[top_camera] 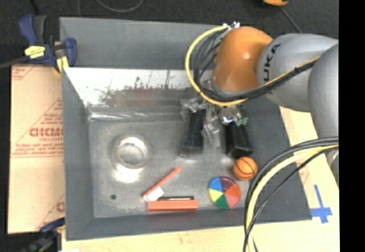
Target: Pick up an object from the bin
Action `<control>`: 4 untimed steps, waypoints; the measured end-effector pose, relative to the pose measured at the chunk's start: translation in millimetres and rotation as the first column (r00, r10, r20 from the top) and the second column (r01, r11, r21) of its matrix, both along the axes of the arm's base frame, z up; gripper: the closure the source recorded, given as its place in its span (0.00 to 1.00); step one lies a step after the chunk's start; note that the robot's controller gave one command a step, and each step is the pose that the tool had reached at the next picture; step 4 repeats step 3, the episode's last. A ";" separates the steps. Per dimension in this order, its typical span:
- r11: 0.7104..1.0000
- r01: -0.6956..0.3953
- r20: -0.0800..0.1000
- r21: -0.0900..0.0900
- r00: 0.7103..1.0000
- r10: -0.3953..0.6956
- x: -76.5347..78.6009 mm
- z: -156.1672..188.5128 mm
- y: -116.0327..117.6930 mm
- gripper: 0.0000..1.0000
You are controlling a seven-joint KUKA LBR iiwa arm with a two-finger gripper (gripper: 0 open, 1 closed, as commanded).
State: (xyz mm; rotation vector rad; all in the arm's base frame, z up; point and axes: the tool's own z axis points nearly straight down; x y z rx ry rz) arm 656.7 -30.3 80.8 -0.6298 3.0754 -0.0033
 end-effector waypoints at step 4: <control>0.819 -0.574 0.001 0.000 0.819 0.574 1.9 57.3 10.5 1.00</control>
Offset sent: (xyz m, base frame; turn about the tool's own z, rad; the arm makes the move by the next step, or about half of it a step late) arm 0.0000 0.0000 0.0000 0.0000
